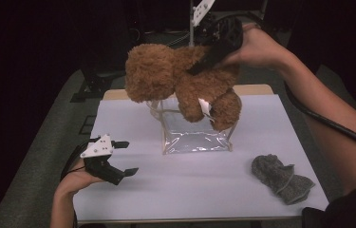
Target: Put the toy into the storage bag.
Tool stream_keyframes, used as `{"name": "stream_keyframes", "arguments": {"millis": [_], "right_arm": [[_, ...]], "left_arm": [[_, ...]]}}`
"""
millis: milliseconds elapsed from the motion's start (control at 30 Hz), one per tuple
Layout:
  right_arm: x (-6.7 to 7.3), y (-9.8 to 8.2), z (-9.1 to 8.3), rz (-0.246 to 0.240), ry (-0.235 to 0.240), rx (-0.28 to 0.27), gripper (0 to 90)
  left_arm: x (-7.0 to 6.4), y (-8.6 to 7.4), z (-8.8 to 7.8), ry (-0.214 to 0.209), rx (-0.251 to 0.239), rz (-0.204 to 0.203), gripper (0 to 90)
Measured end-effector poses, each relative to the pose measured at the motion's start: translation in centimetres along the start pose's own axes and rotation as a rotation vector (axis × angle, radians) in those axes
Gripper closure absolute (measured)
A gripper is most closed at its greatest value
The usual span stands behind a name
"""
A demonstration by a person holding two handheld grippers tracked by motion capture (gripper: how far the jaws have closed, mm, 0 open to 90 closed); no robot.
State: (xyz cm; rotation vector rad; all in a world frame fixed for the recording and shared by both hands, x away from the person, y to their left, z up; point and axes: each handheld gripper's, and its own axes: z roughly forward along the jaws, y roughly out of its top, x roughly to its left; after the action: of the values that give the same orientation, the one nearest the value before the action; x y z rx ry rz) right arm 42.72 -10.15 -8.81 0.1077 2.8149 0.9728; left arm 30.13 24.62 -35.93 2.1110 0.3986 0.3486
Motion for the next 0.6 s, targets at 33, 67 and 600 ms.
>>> {"name": "stream_keyframes", "arguments": {"millis": [33, 67, 600], "right_arm": [[0.0, 0.0, 0.0, 0.000, 0.000, 0.000, 55.6], [-1.0, 0.5, 0.4, 0.001, 0.003, 0.002, 55.6], [-8.4, 1.3, 4.7, 0.058, -0.021, 0.027, 55.5]], "left_arm": [[0.0, 0.0, 0.0, 0.000, 0.000, 0.000, 7.1], [0.0, -0.1, 0.0, 0.003, 0.005, 0.004, 7.1], [-0.1, -0.7, -0.3, 0.009, 0.013, -0.019, 7.1]]}}
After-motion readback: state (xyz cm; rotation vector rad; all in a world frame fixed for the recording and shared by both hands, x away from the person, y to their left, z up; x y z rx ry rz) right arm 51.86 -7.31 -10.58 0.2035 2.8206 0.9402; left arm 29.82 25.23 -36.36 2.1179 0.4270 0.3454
